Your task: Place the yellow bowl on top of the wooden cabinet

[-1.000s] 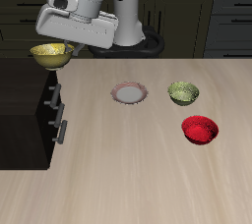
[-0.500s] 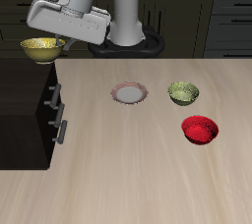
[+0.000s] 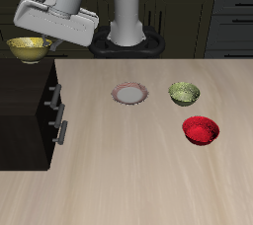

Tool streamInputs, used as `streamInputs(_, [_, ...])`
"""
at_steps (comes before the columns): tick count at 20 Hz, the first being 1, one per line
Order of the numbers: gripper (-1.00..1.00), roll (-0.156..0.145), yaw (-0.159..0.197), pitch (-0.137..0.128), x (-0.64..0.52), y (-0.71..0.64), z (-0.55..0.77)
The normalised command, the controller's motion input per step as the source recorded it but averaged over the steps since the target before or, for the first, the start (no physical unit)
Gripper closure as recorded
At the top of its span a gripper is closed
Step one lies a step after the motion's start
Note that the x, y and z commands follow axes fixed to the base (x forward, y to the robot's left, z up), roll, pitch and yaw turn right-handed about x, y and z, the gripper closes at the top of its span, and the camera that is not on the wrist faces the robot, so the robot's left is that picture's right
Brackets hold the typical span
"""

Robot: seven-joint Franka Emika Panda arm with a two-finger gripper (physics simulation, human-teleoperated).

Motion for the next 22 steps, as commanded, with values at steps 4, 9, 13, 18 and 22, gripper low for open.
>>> streamInputs(4, [1.00, 0.004, 0.001, 0.009, 0.04, -0.07, -0.05])
streamInputs(9, [1.00, 0.000, 0.006, -0.018, 0.02, -0.07, 0.10])
streamInputs(13, [1.00, 0.004, 0.003, -0.008, 0.03, -0.01, 0.03])
streamInputs(18, [1.00, 0.010, 0.002, 0.015, 0.06, -0.04, -0.10])
streamInputs(22, [1.00, 0.004, -0.011, 0.005, 0.05, -0.08, -0.04])
